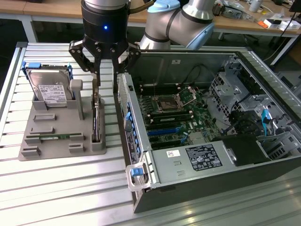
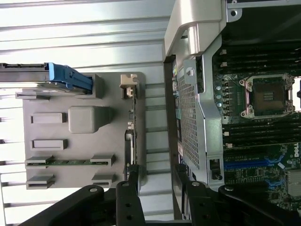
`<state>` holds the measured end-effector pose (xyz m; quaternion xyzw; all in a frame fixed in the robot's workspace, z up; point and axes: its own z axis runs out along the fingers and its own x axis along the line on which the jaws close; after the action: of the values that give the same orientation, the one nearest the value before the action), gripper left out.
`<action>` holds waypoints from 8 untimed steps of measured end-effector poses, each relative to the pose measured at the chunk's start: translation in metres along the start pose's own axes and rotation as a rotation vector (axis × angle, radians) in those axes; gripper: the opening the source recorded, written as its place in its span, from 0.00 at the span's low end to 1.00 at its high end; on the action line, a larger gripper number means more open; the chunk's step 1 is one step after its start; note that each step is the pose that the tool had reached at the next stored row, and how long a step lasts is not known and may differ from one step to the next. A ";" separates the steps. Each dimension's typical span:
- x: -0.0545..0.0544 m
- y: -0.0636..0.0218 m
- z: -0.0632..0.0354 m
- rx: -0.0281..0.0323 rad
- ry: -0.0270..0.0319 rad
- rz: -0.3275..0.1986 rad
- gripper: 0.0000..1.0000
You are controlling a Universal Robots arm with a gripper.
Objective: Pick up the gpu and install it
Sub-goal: 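Pick up the gpu and move the gpu toward the slot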
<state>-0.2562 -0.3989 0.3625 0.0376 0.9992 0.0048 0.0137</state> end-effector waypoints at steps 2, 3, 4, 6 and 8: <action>0.000 0.0000 0.0006 0.0000 0.0000 0.000 0.42; 0.000 0.0000 0.0012 0.0001 0.0001 0.000 0.42; 0.000 0.0000 0.0017 0.0000 0.0000 0.000 0.42; 0.000 -0.0001 0.0022 0.0000 0.0001 0.000 0.42; 0.001 -0.0001 0.0028 0.0000 0.0001 0.000 0.42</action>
<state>-0.2568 -0.3989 0.3596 0.0376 0.9992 0.0047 0.0137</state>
